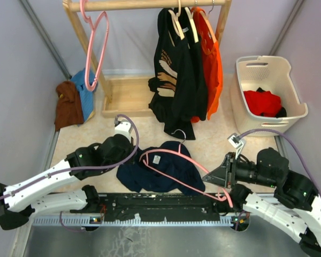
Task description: Place the t-shirt on the hanger
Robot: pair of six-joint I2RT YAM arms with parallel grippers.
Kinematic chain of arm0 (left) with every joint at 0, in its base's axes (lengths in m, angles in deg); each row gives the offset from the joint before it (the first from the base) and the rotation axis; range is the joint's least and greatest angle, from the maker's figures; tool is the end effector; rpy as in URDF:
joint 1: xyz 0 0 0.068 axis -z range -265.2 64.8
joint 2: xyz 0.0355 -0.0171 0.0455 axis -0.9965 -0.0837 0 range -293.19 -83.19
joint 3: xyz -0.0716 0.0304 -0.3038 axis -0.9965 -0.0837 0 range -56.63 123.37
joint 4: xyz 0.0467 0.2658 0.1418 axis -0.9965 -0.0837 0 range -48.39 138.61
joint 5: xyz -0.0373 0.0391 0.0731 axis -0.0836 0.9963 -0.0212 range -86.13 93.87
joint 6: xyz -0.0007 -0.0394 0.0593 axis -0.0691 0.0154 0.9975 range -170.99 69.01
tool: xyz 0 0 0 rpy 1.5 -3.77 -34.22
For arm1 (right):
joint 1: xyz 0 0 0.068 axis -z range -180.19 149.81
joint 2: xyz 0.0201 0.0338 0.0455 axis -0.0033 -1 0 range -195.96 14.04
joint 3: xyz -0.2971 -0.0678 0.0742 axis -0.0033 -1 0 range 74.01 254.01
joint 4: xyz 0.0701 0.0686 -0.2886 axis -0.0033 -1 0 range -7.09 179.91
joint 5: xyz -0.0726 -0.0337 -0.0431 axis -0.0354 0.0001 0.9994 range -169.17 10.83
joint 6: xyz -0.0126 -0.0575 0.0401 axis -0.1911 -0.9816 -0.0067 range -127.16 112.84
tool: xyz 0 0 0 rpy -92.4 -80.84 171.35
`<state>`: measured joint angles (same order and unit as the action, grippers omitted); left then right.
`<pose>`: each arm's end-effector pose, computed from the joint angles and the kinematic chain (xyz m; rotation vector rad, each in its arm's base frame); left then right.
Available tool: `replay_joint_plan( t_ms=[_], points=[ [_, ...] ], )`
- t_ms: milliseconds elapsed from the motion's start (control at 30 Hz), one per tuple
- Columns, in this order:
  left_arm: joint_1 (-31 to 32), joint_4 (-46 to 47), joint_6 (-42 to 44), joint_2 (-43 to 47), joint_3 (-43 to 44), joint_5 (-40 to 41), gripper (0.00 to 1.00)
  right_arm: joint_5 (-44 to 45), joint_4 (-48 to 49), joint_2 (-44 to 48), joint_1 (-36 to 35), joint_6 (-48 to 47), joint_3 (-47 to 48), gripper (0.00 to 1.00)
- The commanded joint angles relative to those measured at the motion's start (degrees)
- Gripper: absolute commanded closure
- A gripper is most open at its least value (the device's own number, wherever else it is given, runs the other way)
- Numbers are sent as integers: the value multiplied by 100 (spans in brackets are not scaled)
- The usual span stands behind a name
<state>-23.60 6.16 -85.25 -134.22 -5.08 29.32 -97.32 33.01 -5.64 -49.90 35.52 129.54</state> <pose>0.1231 -0.1748 0.3293 0.3098 2.2275 -0.4023 0.0206 0.0525 0.3889 -0.3704 2.1499 1.3143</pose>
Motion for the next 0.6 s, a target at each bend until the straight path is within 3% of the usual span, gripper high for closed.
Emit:
replay_joint_plan(
  t_ms=[0, 567],
  points=[
    [-19, -49, 23, 30, 256, 4, 100, -215, 1360, 103, 39, 123, -170, 100],
    [-17, -166, 95, -65, 604, 39, 100, -268, 1983, 506, 34, 257, -429, 100]
  ],
)
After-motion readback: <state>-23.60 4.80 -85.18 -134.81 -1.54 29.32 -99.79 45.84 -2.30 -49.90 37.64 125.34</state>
